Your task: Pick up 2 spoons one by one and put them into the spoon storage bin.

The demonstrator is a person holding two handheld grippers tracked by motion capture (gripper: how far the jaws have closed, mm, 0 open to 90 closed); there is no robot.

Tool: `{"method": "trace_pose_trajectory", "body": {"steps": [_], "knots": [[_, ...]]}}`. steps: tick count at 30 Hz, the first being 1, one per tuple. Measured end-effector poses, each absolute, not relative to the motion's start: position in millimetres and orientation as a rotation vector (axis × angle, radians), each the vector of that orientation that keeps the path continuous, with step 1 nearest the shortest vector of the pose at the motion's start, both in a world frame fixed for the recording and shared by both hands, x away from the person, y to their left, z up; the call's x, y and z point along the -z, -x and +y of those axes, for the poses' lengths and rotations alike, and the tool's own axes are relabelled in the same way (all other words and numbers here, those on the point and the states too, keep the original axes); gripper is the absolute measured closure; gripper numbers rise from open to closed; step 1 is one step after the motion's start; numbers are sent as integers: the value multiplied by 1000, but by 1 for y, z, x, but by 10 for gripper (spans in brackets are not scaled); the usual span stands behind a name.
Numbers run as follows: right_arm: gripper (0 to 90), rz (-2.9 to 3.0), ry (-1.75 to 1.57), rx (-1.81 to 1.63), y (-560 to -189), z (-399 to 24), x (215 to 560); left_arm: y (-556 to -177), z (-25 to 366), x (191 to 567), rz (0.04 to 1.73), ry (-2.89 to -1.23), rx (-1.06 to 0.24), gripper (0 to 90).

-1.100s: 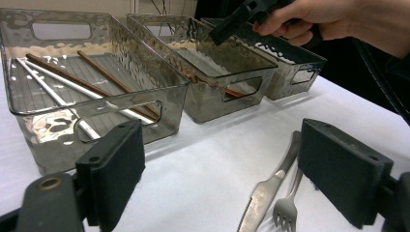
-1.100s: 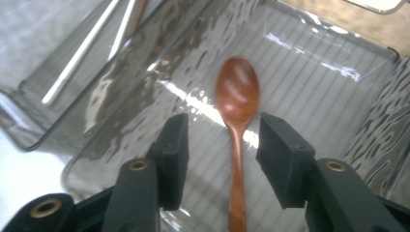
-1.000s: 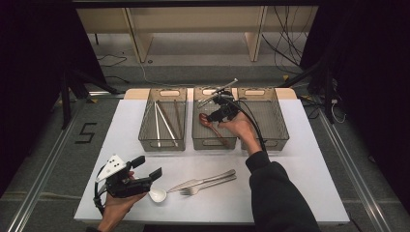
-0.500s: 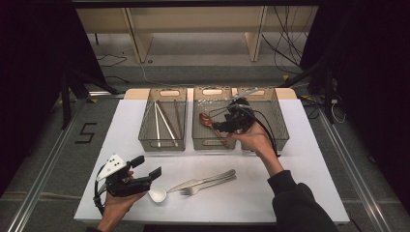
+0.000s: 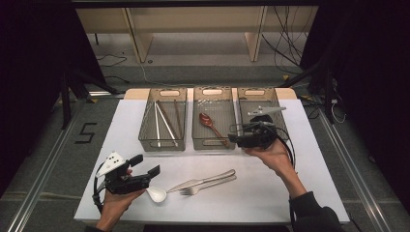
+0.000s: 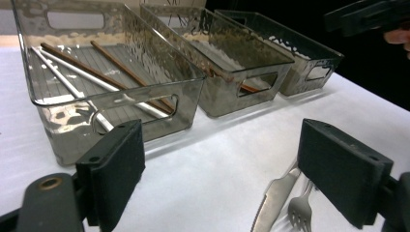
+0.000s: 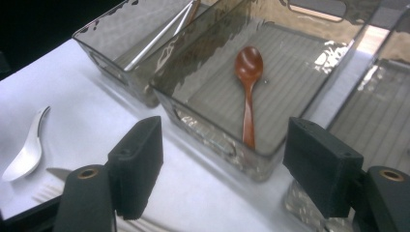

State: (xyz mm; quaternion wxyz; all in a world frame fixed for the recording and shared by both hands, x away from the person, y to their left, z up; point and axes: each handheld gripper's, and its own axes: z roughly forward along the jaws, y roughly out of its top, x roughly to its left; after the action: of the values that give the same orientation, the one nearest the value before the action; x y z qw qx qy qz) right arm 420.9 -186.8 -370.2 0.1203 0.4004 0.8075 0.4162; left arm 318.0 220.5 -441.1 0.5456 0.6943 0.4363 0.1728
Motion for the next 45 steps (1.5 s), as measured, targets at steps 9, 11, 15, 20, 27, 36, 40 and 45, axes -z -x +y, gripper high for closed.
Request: {"method": "trace_pose_trajectory", "body": {"steps": [9, 11, 15, 20, 27, 36, 40, 45], "knots": [[284, 2325, -1180, -1280, -385, -211, 385, -323, 221, 440, 1049, -1677, -397, 166], [283, 2313, -1177, -1307, -377, -215, 387, -325, 222, 440, 1056, -1685, -396, 166], [275, 2292, -1170, -1331, -363, -221, 390, -328, 223, 439, 1074, -1704, -400, 167], [263, 2278, -1163, -1352, -348, -226, 395, -335, 223, 438, 1080, -1760, -407, 167], [261, 2283, -1177, -1342, -334, -232, 409, -347, 225, 441, 1100, -1889, -415, 242], [262, 2277, -1202, -1328, -322, -241, 425, -355, 230, 449, 1126, -1997, -406, 486], [263, 2277, -1198, -1325, -317, -241, 428, -358, 230, 455, 1149, -2046, -422, 638], [265, 2270, -1185, -1329, -313, -240, 431, -363, 232, 462, 1162, -2102, -411, 782]]}}
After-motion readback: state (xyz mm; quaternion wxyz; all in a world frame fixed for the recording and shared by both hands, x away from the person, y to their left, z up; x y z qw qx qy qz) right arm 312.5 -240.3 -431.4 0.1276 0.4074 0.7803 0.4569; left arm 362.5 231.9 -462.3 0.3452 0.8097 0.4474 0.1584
